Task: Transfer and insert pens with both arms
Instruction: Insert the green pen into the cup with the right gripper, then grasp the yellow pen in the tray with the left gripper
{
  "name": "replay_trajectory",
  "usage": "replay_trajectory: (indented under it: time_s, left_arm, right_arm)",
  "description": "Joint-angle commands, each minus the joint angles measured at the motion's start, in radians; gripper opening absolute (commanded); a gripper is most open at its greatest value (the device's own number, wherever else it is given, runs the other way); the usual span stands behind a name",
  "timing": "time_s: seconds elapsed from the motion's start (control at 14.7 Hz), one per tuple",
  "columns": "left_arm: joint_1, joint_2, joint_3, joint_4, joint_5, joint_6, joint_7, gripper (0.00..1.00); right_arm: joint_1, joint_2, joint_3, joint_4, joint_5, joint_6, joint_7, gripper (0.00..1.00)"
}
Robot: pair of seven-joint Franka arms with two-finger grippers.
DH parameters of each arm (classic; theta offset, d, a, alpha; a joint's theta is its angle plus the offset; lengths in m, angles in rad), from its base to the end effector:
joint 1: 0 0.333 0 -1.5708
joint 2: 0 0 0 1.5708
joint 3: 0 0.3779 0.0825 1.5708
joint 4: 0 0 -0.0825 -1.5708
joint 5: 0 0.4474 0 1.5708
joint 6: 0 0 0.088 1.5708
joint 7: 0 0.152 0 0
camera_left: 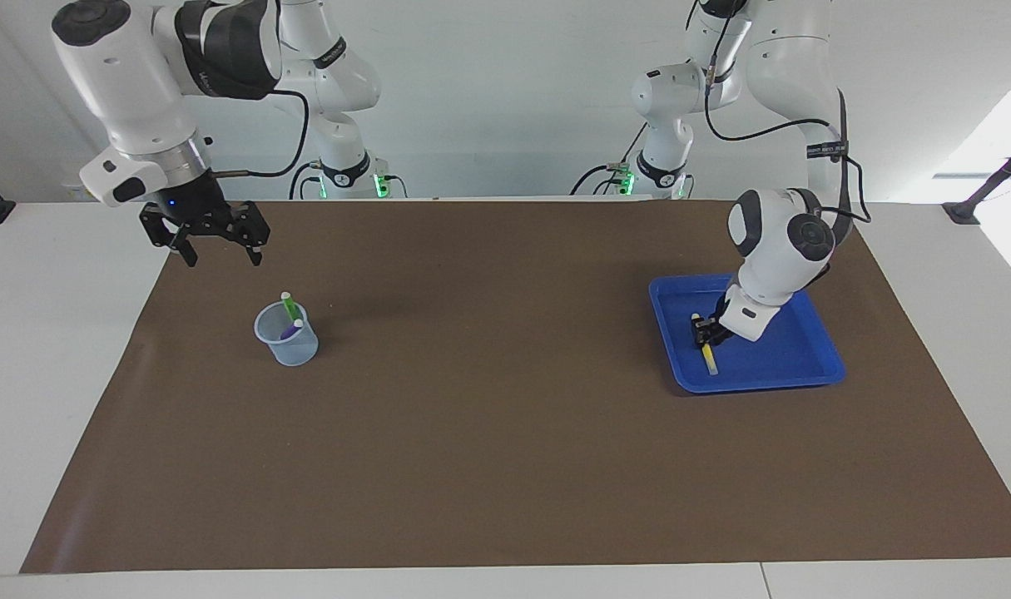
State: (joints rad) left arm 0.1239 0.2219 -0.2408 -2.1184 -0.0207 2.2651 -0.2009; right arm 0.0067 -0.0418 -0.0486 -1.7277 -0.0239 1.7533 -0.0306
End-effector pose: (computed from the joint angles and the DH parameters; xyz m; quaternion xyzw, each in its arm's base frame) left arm 0.6148 -0.0729 0.2773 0.9975 0.0508 -0.0395 0.0281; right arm 0.6179 -0.0296 0.5989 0.9994 -0.0039 0.0333 0.0120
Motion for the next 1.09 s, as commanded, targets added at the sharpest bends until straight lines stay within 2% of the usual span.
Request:
replay_trajectory:
  time_s: [0.0,0.07,0.14,0.2,0.61,1.02]
  left_arm:
    - [-0.006,0.008,0.006,0.001,0.019,0.017,0.003,0.11]
    - [-0.006,0.008,0.006,0.001,0.019,0.017,0.003,0.09]
    - [-0.006,0.008,0.006,0.001,0.019,0.017,0.003,0.02]
    - [-0.003,0.008,0.006,0.001,0.019,0.017,0.003,0.0]
    - [0.011,0.011,0.006,0.035,0.019,-0.015,0.003,0.0]
    - [0.026,0.004,0.005,0.121,0.005,-0.156,0.0,0.0]
  right_arm:
    - [0.001,0.056,-0.002,0.114,-0.007,-0.086,0.024,1.0]
    - [0.001,0.046,-0.002,0.114,-0.005,-0.103,0.026,1.0]
    - [0.002,0.043,-0.002,0.115,-0.001,-0.13,0.029,1.0]
    - [0.004,0.04,-0.002,0.123,0.007,-0.152,0.055,1.0]
    - [0.009,-0.001,0.012,0.093,0.009,-0.181,0.132,1.0]
    - [0.009,-0.021,0.023,0.071,0.001,-0.206,0.123,1.0]
